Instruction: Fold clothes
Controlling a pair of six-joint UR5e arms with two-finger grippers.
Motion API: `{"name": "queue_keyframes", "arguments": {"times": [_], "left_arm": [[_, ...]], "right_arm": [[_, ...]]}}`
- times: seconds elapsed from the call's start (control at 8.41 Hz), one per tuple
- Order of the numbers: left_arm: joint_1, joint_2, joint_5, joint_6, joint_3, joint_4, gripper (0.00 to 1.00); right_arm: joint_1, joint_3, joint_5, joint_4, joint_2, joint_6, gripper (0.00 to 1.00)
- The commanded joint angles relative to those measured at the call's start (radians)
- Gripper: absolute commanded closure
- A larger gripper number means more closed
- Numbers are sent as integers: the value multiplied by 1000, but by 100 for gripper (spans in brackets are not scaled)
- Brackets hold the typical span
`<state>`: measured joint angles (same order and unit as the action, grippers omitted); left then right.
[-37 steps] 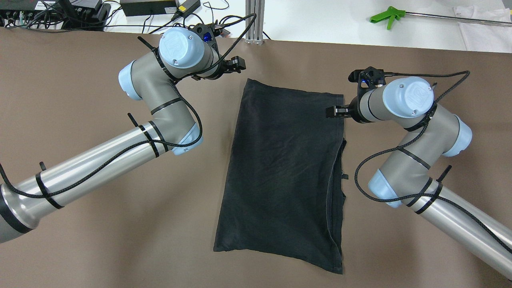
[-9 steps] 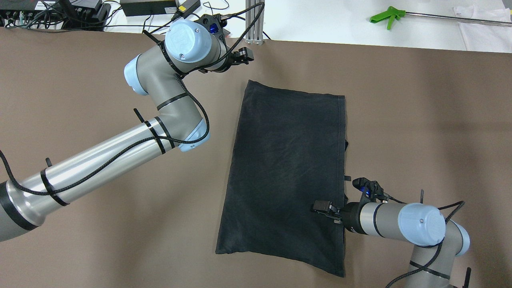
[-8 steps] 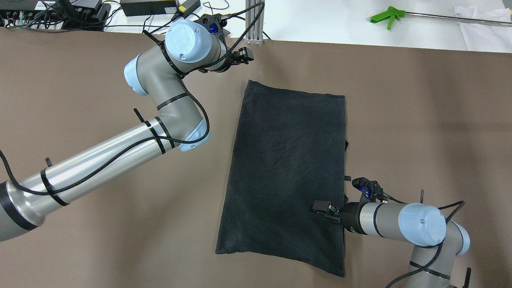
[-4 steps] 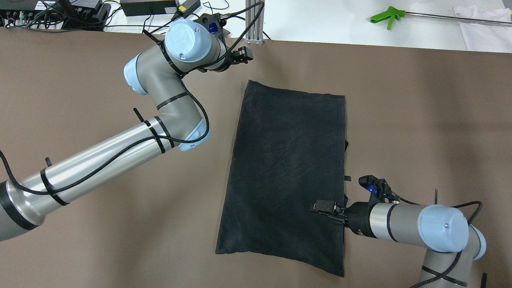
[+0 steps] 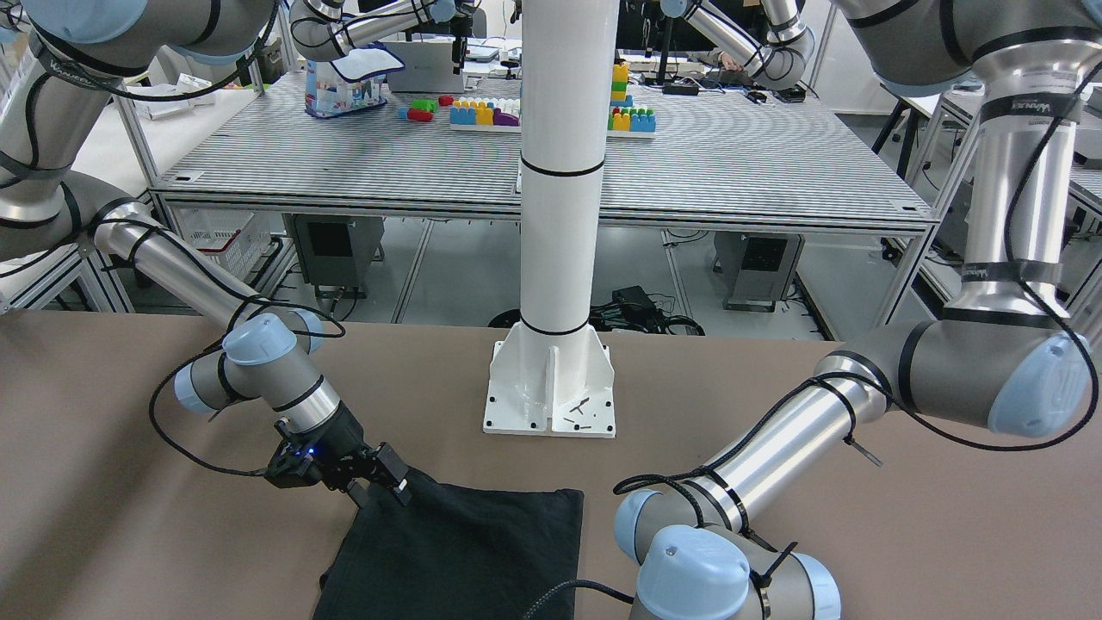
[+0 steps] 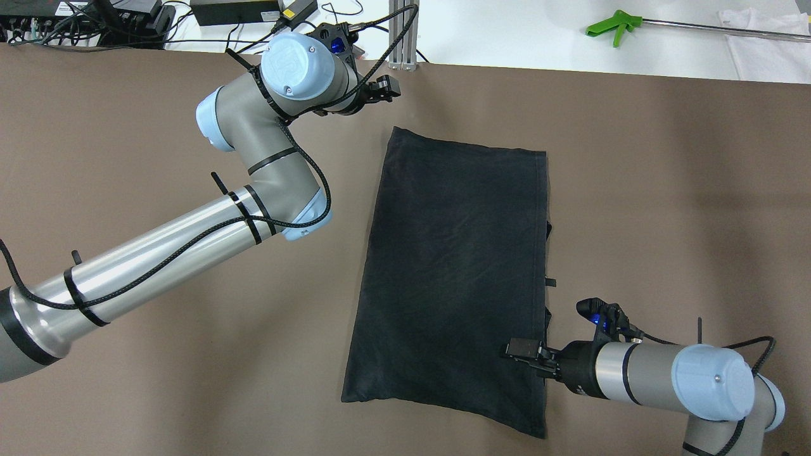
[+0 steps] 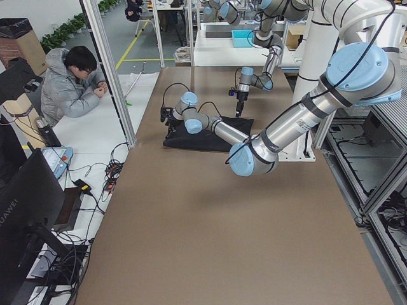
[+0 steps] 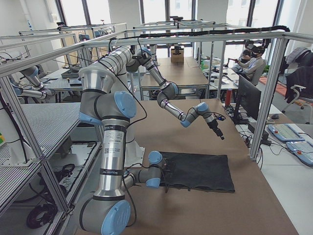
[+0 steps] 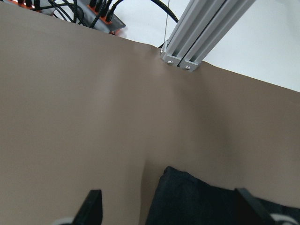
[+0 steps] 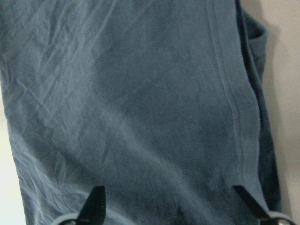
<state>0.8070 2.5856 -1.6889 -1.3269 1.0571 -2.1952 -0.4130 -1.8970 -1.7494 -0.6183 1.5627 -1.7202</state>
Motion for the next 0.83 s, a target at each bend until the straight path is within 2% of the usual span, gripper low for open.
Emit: {"name": "queue_keyframes", "arguments": {"times": [0.0,0.12,0.36,0.71], "left_arm": [[-5,-1,0,0,0,-1,0],[-9,-1,0,0,0,-3,0],[-11,-1,15,0,1,-3,0],[-11,-1,15,0,0,-3,0]], "right_arm": [[55,4,5,0,25,-10,6],[71,4,25,0,28,-10,6],[147,6,124,-1,22,-10,6],[155,27,137,-6,5,-19,6]]}}
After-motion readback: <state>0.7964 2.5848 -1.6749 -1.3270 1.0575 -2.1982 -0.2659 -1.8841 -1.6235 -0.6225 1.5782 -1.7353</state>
